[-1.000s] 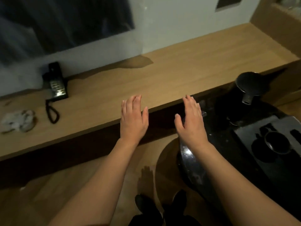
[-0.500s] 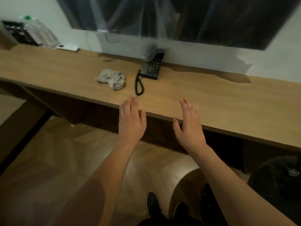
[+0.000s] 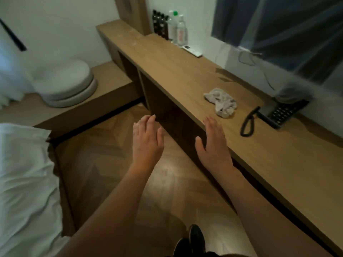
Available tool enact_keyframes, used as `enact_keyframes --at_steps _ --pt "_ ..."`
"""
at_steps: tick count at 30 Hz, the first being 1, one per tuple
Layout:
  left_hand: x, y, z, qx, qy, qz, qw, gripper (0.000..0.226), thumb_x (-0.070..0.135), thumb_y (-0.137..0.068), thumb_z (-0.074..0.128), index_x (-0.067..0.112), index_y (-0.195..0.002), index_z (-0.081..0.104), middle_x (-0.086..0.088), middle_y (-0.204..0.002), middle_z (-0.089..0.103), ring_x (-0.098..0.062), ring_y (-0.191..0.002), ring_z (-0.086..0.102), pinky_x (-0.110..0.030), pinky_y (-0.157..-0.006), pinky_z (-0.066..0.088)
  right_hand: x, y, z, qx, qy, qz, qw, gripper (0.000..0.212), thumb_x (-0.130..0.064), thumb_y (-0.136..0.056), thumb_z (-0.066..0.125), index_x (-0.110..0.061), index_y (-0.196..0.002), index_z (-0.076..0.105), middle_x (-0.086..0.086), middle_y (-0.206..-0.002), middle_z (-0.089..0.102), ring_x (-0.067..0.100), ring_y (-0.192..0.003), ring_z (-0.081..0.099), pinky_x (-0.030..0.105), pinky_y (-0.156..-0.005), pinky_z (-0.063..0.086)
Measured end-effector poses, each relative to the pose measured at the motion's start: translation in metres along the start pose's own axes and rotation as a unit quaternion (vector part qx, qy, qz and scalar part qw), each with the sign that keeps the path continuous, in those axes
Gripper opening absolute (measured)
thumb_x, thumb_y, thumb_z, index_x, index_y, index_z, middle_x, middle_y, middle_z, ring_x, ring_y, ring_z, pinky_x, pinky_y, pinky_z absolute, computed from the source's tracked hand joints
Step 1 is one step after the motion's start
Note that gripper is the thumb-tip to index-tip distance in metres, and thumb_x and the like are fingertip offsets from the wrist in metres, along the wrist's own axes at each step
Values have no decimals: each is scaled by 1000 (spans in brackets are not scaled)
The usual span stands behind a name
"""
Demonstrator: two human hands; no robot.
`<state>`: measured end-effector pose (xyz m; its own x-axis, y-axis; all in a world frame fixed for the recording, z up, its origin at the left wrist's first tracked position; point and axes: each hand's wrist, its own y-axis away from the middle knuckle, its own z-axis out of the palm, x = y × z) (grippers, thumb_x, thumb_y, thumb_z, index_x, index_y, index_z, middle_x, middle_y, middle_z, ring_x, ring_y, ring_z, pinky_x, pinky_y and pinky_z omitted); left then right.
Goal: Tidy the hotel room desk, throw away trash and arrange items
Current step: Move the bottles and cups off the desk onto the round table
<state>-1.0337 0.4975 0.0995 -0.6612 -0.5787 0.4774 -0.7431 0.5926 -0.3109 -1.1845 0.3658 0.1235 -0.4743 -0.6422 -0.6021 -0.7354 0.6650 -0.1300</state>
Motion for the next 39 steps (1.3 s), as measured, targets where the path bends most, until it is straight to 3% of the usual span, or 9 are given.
enact_keyframes --at_steps 3,7,15,26,39 --pt "-19 -13 -12 45 -24 -44 998 48 27 -104 47 7 -148 43 -14 -150 42 -31 -142 35 -55 -122 23 -14 -31 10 -18 -16 -59 998 63 -26 -101 47 -19 -156 18 1 -165 15 14 -152 7 40 -125 10" --pt "-39 -28 -27 71 -45 -100 991 50 28 -103 50 7 -147 44 -15 -149 43 -30 -141 36 -53 -121 26 -41 -69 32 -47 -28 -106 993 62 -27 -100 47 -18 -156 21 0 -164 16 14 -152 8 43 -124 14" --pt "-126 -83 -44 94 -80 -169 978 49 28 -102 51 7 -146 45 -14 -149 43 -30 -142 37 -53 -122 25 -103 -146 106 -101 -43 -179 978 61 -25 -101 47 -15 -156 21 0 -164 15 7 -150 1 31 -123 0" --pt "-264 -225 -86 100 -86 -160 978 50 33 -104 44 12 -149 42 -9 -152 41 -26 -145 34 -48 -125 20 -215 -283 200 -85 -31 -197 976 62 -25 -100 49 -16 -156 23 0 -163 19 11 -152 7 26 -120 -3" --pt "-382 -392 -88 103 -89 -180 974 47 27 -104 49 9 -148 44 -12 -150 43 -30 -143 36 -49 -124 22 -289 -463 303 -106 -33 -221 969 62 -24 -100 50 -15 -155 25 0 -163 21 11 -151 10 32 -124 4"
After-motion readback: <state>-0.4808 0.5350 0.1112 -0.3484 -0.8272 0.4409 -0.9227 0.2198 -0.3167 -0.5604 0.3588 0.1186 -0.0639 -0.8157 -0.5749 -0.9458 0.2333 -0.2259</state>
